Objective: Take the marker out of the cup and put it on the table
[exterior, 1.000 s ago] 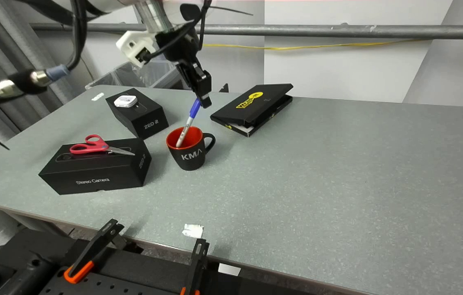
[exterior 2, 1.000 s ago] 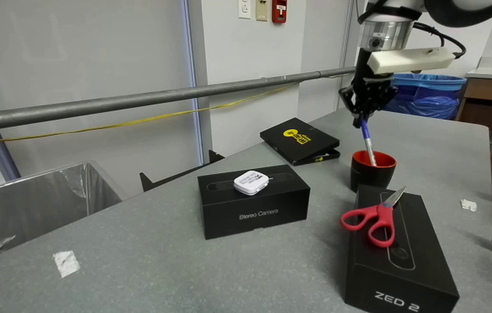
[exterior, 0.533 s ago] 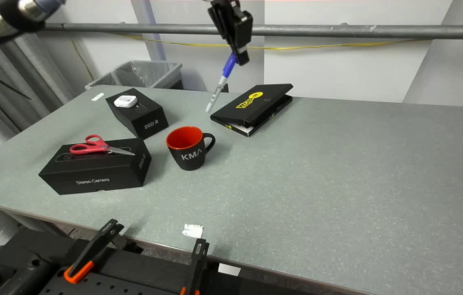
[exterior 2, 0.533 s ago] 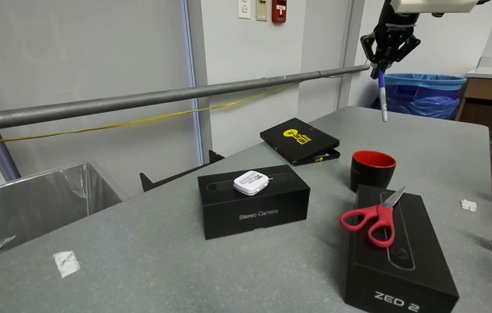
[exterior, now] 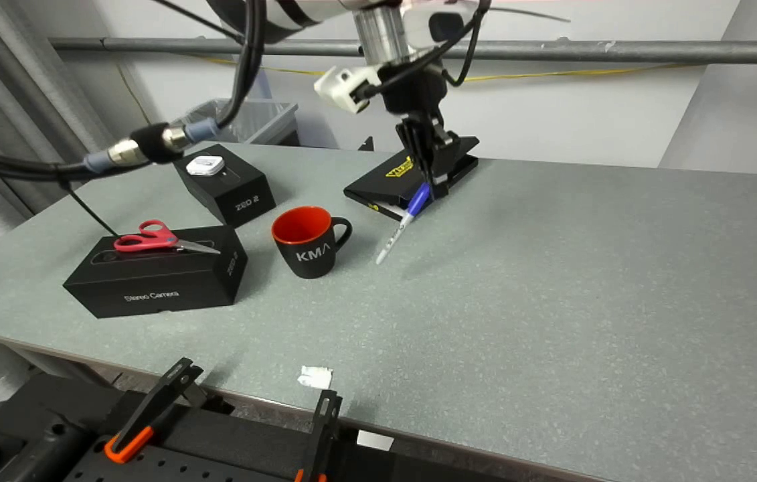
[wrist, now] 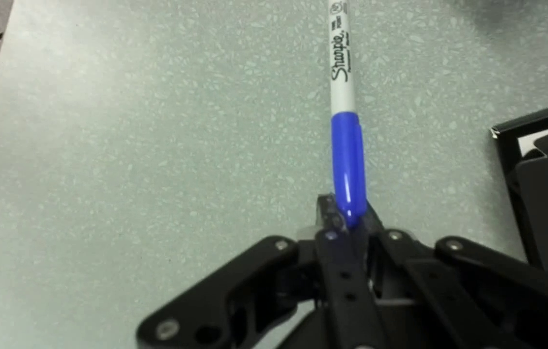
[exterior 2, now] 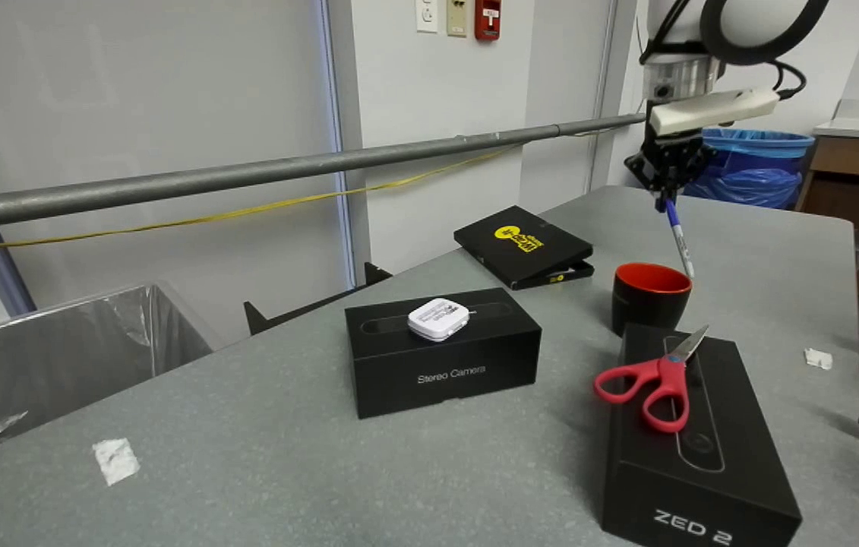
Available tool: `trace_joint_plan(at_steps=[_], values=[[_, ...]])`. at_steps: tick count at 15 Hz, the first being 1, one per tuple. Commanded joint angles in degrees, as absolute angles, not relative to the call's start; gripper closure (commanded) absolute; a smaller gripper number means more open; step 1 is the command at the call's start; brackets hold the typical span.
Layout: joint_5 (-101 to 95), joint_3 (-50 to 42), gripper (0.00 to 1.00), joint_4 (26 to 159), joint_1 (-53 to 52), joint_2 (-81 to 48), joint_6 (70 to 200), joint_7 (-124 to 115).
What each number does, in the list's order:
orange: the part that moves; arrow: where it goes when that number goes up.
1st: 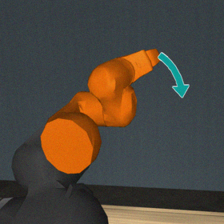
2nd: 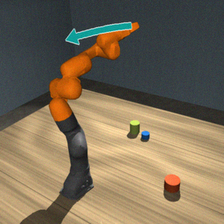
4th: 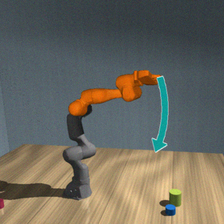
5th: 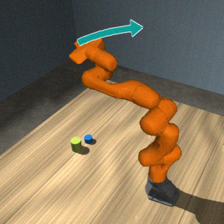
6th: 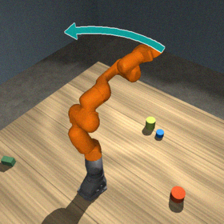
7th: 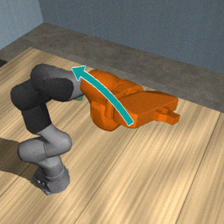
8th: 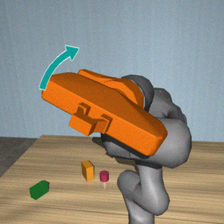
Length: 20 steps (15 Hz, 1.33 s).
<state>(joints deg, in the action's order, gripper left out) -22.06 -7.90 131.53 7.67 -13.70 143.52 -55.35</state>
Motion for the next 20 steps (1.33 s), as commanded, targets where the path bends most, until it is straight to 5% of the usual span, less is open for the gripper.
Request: trace_joint_plan(at_steps=[1, 5, 6, 7, 15, 20], values=[[-24.19, -11.62, 0.98, 124.87, 3.24, -22.53, 143.29, -59.87], [-23.21, -14.38, 0.98, 121.31, -0.04, -27.18, 142.62, -60.71], [-22.96, -14.87, 0.65, 120.63, -0.67, -27.88, 142.39, -60.91], [-22.61, -15.18, 0.64, 120.11, -1.1, -28.32, 142.08, -60.77], [-20.81, -15.8, 0.06, 117.7, -2.13, -28.14, 142.07, -60.05], [-19.15, -15.42, 0.0, 117.85, -1.6, -27.81, 142.08, -58.71]])
